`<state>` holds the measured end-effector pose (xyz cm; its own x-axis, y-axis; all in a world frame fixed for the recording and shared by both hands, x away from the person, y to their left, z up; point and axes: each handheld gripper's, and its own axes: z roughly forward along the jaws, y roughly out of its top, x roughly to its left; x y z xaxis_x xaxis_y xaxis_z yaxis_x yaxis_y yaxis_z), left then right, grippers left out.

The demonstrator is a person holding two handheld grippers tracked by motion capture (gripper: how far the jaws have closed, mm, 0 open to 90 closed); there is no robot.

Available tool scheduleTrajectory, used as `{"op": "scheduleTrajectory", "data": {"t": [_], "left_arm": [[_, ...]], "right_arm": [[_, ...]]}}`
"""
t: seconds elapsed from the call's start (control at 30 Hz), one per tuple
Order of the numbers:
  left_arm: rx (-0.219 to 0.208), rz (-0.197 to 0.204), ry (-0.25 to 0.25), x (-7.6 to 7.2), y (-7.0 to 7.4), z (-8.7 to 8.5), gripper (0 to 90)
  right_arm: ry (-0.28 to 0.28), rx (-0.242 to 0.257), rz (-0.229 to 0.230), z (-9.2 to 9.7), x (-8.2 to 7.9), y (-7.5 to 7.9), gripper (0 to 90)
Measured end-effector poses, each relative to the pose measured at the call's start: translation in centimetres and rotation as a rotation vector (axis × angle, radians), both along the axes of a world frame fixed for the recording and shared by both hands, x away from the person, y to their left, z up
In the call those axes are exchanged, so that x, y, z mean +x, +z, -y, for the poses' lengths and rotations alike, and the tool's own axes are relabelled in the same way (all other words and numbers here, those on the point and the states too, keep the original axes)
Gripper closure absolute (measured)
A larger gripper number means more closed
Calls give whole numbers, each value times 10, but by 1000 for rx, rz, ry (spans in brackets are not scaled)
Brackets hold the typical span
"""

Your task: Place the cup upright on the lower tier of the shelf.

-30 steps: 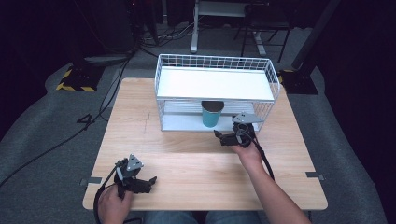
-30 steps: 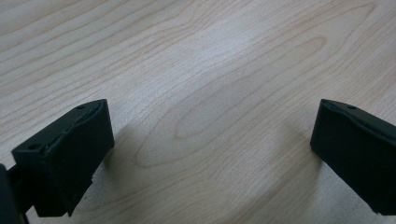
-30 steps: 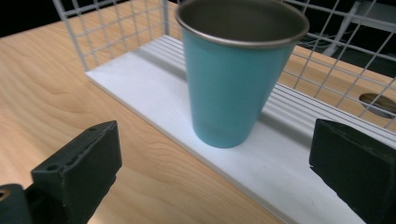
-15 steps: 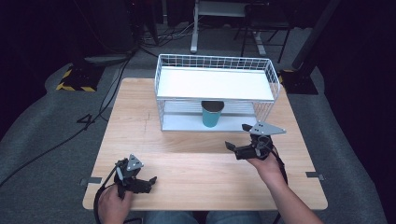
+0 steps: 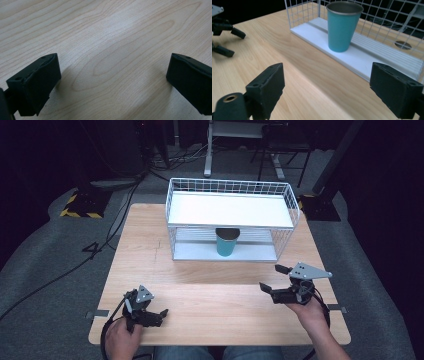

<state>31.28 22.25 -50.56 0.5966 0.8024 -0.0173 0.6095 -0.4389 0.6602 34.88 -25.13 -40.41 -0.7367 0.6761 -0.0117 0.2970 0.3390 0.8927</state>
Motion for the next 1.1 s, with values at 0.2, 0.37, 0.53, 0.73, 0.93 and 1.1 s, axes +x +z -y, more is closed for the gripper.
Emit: {"op": "scheduleTrajectory", "data": {"t": [0.2,0.37,0.53,0.73,0.93,1.1], "left_arm": [[5,5,0,0,0,0,0],[3,2,0,0,0,0,0],[2,2,0,0,0,0,0],[2,1,0,0,0,0,0],[3,3,1,0,0,0,0],[1,1,1,0,0,0,0]], "right_arm": [[-41,-30,-61,19,-14,-6,156],[-45,-10,-90,35,-25,-17,154],[-65,-10,-99,48,-30,-39,151],[-78,-16,-115,60,-27,-58,150],[-97,-88,-149,63,-24,-79,150],[-98,-128,-169,57,-23,-87,150]]}}
